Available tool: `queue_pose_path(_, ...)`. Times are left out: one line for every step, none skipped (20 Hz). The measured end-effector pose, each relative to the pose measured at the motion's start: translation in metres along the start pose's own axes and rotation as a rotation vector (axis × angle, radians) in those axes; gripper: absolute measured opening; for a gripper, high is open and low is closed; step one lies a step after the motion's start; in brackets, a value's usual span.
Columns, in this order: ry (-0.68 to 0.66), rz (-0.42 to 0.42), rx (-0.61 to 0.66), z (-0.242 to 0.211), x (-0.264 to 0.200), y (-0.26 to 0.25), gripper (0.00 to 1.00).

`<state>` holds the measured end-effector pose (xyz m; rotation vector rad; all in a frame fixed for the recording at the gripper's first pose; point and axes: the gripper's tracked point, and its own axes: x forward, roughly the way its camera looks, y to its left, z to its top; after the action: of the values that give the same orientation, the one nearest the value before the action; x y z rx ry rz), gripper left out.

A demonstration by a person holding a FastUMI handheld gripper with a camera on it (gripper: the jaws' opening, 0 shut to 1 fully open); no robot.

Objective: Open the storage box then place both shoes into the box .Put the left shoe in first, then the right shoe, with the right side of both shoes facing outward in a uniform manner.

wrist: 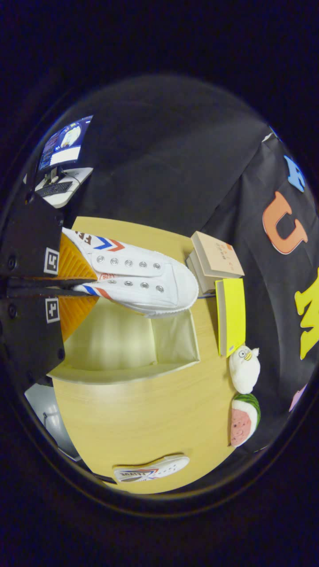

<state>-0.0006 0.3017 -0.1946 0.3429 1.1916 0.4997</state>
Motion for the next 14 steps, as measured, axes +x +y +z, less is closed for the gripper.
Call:
queue_pose_path(0.017,-0.015,0.003,-0.001,0.01,-0.002,0.05)
queue_pose_path(0.032,-0.034,0.002,-0.003,0.018,-0.007,0.05)
queue_pose_path(0.043,-0.056,-0.008,-0.004,0.027,-0.011,0.05)
queue_pose_path(0.054,-0.076,-0.019,-0.005,0.035,-0.013,0.06)
queue_pose_path(0.067,-0.091,-0.02,-0.006,0.042,-0.014,0.05)
queue_pose_path(0.082,-0.097,-0.018,-0.009,0.05,-0.014,0.05)
queue_pose_path(0.1,-0.098,-0.011,-0.011,0.057,-0.013,0.06)
queue_pose_path(0.115,-0.094,-0.004,-0.013,0.063,-0.011,0.06)
queue_pose_path(0.127,-0.092,-0.007,-0.015,0.069,-0.01,0.06)
queue_pose_path(0.135,-0.108,-0.011,-0.015,0.071,-0.013,0.06)
queue_pose_path(0.131,-0.112,-0.011,-0.014,0.075,-0.014,0.06)
queue_pose_path(0.139,-0.116,-0.007,-0.017,0.074,-0.015,0.06)
queue_pose_path(0.15,-0.116,-0.002,-0.018,0.074,-0.014,0.07)
queue_pose_path(0.156,-0.118,-0.003,-0.021,0.075,-0.016,0.1)
